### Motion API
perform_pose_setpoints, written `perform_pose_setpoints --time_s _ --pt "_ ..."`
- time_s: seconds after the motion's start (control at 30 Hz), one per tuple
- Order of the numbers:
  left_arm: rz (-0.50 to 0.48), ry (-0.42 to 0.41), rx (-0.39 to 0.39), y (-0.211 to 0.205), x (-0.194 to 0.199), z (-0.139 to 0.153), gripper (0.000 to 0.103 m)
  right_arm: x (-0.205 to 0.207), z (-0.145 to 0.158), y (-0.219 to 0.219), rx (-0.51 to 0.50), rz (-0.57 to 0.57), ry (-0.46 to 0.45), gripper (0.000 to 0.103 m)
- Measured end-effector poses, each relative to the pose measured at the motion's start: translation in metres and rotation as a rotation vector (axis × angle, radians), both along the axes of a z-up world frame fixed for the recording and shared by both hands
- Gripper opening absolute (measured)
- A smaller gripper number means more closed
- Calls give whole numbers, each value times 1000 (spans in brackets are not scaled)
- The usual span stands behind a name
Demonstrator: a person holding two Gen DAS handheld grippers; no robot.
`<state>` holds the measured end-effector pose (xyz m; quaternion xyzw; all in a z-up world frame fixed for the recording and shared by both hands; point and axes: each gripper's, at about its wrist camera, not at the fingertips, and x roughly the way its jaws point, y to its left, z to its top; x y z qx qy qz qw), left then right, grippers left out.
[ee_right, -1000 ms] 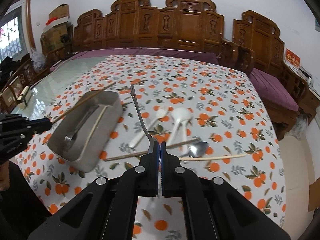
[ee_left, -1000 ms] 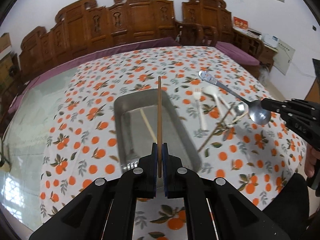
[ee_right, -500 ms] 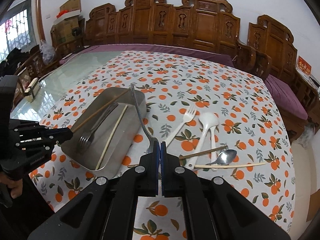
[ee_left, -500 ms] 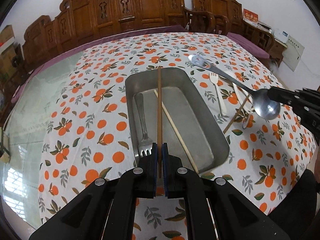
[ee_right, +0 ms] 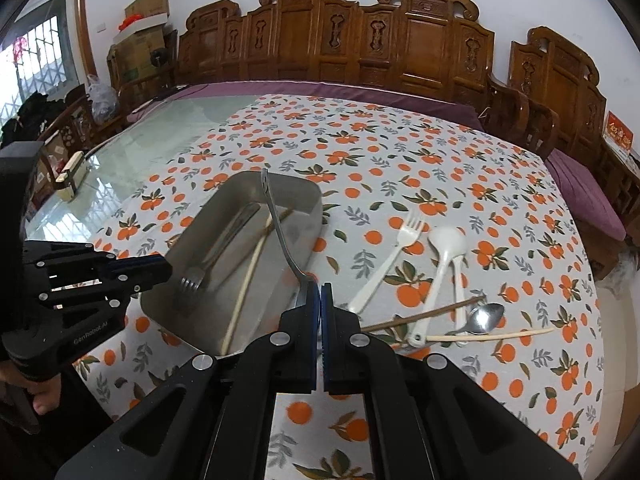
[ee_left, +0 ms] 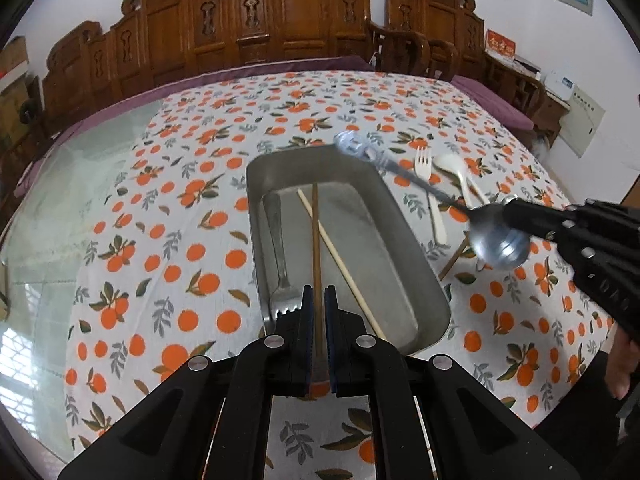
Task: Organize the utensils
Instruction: 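Lower the chopstick into the tray and open the left gripper, then lower the metal spoon into the tray and open the right gripper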
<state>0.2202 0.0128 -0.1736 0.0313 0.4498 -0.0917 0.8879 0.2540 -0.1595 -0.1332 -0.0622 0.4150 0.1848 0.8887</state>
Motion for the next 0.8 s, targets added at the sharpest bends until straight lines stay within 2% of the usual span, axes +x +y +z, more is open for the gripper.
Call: perform_pose_setpoints --time_s 0.03,0.1,0.27,0.4,0.47,0.53,0.8 --pt "1 -9 -5 2 0 2 6 1 0 3 1 1 3 2" --pt "1 -32 -11 5 -2 8 19 3 -2 10 5 2 13 2" --pt "27 -83 3 21 -6 20 23 11 -6 30 7 6 36 2" --pt "60 -118 19 38 -8 25 37 19 -13 48 3 7 61 2" --pt "74 -122 9 47 -8 26 39 22 -17 56 -11 5 69 2" --pt "85 -120 -1 55 -8 25 48 27 -23 66 -27 5 80 2" --pt "115 -121 -27 76 -10 23 50 31 -38 83 -48 19 111 4"
